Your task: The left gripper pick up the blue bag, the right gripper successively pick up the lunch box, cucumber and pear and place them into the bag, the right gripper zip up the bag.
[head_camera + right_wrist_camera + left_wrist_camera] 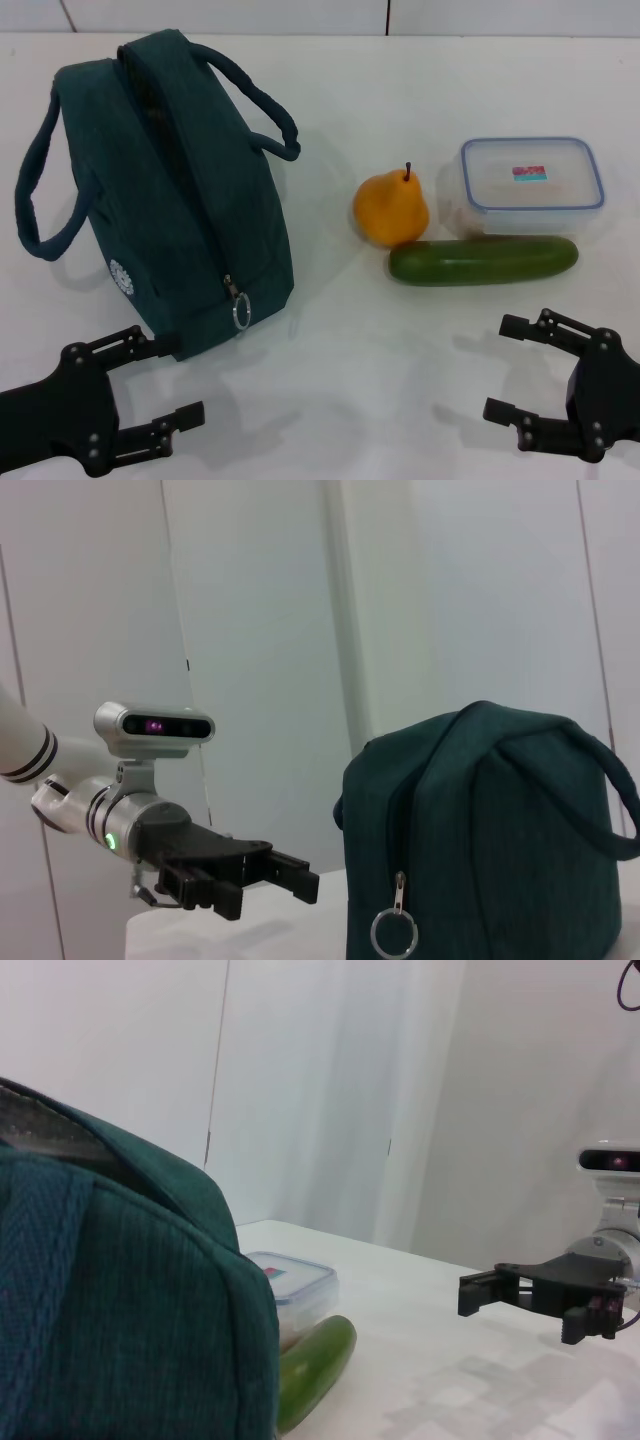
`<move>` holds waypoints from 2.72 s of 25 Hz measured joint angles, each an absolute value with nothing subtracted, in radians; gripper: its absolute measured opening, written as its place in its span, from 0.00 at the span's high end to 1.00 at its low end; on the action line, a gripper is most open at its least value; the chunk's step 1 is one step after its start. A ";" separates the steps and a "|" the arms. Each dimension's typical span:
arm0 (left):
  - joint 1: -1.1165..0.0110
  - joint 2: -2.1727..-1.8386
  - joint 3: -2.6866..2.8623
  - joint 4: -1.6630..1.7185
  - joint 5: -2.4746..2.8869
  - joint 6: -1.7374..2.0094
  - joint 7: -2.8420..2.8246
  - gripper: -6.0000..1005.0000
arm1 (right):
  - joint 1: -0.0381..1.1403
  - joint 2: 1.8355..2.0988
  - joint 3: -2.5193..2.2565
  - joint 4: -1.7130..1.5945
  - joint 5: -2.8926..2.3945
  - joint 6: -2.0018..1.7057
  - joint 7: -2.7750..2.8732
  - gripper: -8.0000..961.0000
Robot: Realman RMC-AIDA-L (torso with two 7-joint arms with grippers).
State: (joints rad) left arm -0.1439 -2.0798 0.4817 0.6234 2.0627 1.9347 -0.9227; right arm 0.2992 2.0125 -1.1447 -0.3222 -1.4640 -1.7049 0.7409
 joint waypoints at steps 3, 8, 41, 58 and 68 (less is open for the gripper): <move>-0.142 -2.079 0.482 0.623 2.062 1.935 -0.923 0.23 | 0.299 2.013 -1.147 -0.322 -1.460 -1.706 0.741 0.12; -0.141 -2.079 0.482 0.624 2.062 1.935 -0.925 0.23 | 0.299 2.012 -1.149 -0.322 -1.459 -1.706 0.741 0.12; -0.217 -1.902 0.333 0.735 1.992 2.030 -1.855 0.25 | 0.301 2.012 -1.142 -0.314 -1.447 -1.705 0.742 0.12; -0.308 -1.831 0.585 0.757 1.884 2.036 -2.077 0.28 | 0.307 2.012 -1.143 -0.314 -1.446 -1.702 0.742 0.12; -0.351 -1.797 0.452 0.810 1.809 2.021 -2.278 0.30 | 0.310 2.014 -1.144 -0.313 -1.446 -1.700 0.742 0.12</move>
State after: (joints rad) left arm -0.3514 -1.7965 0.4522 0.8098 1.8088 2.0209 -2.2783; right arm 0.3096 2.0135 -1.1437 -0.3128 -1.4465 -1.7000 0.7424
